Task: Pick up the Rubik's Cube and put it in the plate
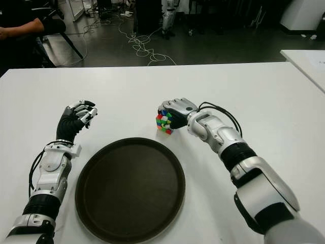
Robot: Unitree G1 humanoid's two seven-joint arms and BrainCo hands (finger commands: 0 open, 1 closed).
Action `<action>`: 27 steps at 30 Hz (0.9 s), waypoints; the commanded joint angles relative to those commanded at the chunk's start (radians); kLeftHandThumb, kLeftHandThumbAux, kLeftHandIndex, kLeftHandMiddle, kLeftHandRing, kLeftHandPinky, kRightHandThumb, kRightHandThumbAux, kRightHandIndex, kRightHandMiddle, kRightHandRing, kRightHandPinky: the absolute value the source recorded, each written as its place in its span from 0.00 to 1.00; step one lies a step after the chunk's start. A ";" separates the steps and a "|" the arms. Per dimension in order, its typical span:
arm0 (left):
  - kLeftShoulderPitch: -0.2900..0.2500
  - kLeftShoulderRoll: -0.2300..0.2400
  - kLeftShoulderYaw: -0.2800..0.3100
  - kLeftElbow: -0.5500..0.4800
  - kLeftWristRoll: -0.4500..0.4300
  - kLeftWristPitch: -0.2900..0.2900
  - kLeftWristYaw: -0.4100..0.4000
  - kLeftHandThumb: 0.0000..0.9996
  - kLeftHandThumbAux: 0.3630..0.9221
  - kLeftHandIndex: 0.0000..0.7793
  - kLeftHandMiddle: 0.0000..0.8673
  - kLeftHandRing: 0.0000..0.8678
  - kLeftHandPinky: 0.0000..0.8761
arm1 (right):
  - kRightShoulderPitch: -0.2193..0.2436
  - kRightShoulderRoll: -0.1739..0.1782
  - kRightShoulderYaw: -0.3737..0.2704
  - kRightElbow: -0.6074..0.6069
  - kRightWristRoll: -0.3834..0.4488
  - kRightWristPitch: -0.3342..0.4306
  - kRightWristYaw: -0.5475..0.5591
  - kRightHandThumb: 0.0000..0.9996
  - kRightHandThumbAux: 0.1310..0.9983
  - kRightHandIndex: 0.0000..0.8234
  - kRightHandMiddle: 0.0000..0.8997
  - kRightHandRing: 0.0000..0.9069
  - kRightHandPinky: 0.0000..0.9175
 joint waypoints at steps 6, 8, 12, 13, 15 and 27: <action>0.000 0.000 0.000 -0.001 0.000 0.002 -0.001 0.84 0.53 0.53 0.65 0.85 0.88 | 0.009 -0.014 -0.009 -0.031 0.004 -0.022 -0.011 0.68 0.69 0.49 0.50 0.53 0.55; 0.000 0.001 -0.001 -0.001 0.000 0.001 -0.003 0.84 0.53 0.54 0.66 0.85 0.88 | 0.015 -0.021 -0.015 -0.048 0.008 -0.029 -0.016 0.68 0.69 0.49 0.50 0.54 0.55; 0.000 0.001 -0.001 0.002 -0.001 -0.004 -0.005 0.84 0.53 0.54 0.66 0.85 0.88 | 0.037 -0.038 -0.037 -0.109 0.016 -0.039 -0.036 0.76 0.67 0.50 0.51 0.54 0.54; 0.000 0.001 -0.001 0.002 -0.001 -0.005 -0.005 0.84 0.53 0.54 0.66 0.85 0.88 | 0.045 -0.043 -0.044 -0.130 0.018 -0.040 -0.038 0.78 0.66 0.50 0.52 0.54 0.53; -0.001 0.001 0.000 0.003 0.000 -0.004 -0.002 0.84 0.53 0.54 0.65 0.85 0.88 | 0.066 -0.061 -0.063 -0.194 0.025 -0.040 -0.036 0.81 0.65 0.50 0.52 0.54 0.53; -0.004 0.000 -0.001 0.001 -0.003 0.010 -0.004 0.84 0.53 0.54 0.66 0.86 0.88 | 0.157 -0.099 -0.148 -0.382 0.034 -0.060 -0.146 0.83 0.64 0.51 0.52 0.55 0.54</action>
